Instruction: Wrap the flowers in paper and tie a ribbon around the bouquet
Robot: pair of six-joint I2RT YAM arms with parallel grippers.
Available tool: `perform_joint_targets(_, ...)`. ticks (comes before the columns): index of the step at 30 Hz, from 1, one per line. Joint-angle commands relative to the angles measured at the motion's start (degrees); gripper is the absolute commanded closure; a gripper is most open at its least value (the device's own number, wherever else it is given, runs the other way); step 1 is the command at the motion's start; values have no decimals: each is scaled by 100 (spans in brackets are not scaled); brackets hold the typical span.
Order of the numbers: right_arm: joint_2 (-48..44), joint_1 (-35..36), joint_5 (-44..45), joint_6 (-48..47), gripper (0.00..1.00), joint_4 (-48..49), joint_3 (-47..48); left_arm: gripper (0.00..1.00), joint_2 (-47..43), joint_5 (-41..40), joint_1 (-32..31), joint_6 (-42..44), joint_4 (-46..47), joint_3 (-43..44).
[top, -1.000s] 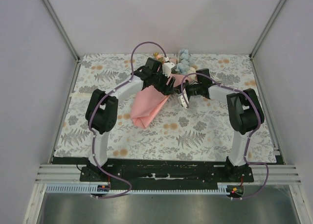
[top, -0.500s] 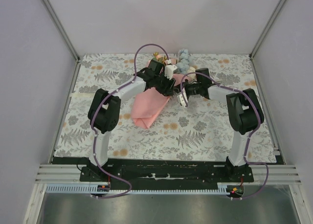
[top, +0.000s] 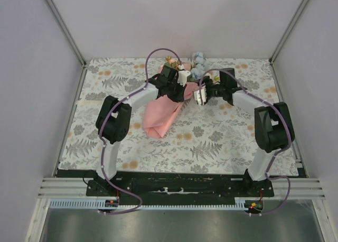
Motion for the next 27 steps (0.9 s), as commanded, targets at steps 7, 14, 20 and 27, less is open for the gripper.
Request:
perform_joint_targets(7, 135, -1371, 924, 2058, 24, -4125, 2589, 98, -113, 196, 151, -647, 91, 277)
perform_joint_targets(14, 1483, -1371, 1425, 5072, 36, -5002, 4063, 98, 28, 170, 239, -807, 65, 454)
perform_joint_targets(20, 1957, -1257, 1987, 6120, 30, -4772, 3966, 98, 46, 266, 300, -842, 82, 445)
perform_joint_targets(27, 2459, -1099, 2998, 6535, 30, -4534, 4247, 98, 37, 249, 309, -868, 109, 419)
